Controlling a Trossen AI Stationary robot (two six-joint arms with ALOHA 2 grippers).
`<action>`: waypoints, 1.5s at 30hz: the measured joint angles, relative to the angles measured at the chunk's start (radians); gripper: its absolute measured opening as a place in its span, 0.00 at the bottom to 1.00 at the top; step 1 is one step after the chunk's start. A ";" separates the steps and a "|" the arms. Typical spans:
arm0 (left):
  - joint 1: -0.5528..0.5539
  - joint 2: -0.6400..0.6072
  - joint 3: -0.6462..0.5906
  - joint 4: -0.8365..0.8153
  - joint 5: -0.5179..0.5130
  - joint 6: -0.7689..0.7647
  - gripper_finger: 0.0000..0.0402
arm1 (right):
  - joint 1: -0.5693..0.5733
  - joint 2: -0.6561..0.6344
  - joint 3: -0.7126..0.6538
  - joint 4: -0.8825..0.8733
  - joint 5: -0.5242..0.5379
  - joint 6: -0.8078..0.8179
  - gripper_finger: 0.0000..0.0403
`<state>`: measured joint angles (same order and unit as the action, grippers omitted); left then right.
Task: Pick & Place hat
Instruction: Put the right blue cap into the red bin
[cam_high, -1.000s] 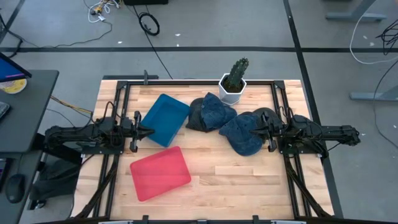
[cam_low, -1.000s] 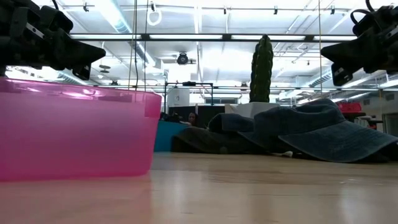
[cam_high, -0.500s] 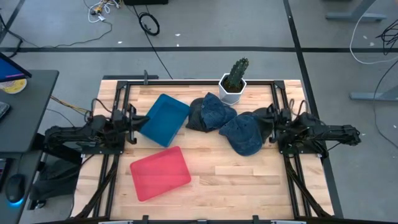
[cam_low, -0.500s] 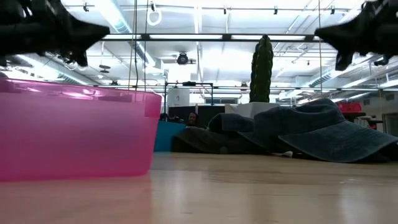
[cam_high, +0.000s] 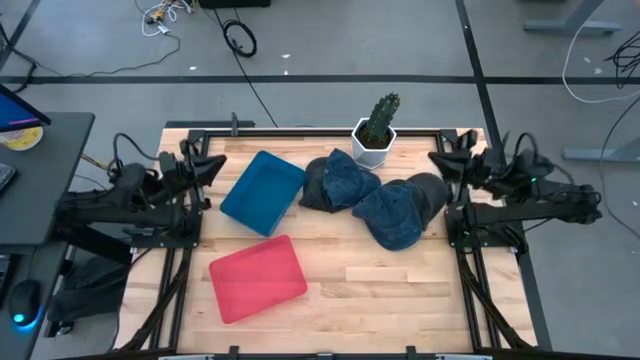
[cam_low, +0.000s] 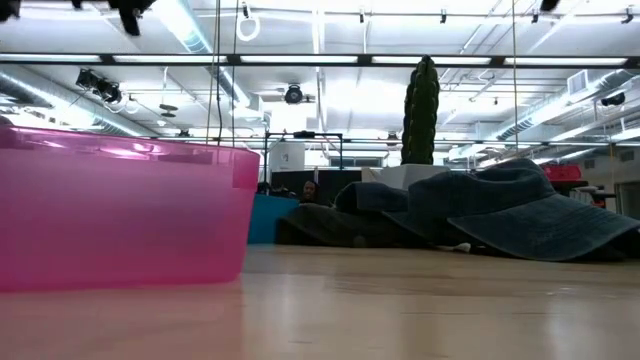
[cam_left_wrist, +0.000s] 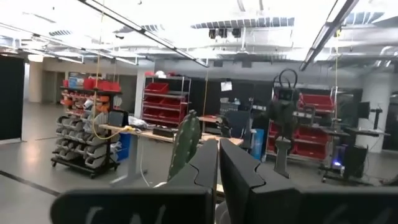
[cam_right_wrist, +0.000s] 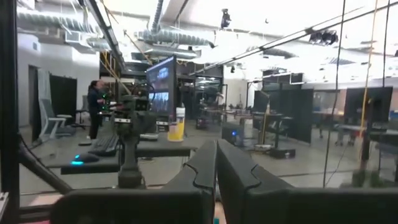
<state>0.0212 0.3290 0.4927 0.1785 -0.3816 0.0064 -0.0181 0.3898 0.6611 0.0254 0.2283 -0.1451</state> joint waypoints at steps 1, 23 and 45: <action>0.000 0.033 0.039 -0.014 0.000 -0.007 0.05 | 0.000 0.022 0.042 -0.015 0.000 -0.003 0.04; -0.001 0.372 0.492 -0.243 -0.013 -0.313 0.05 | 0.000 0.222 0.467 -0.345 0.041 0.221 0.03; -0.001 0.371 0.492 -0.385 0.040 -0.389 0.05 | 0.000 0.523 0.762 -1.240 0.041 0.604 0.49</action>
<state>0.0200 0.7002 0.9848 -0.2064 -0.3416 -0.3831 -0.0181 0.9125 1.4231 -1.2148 0.2695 0.4586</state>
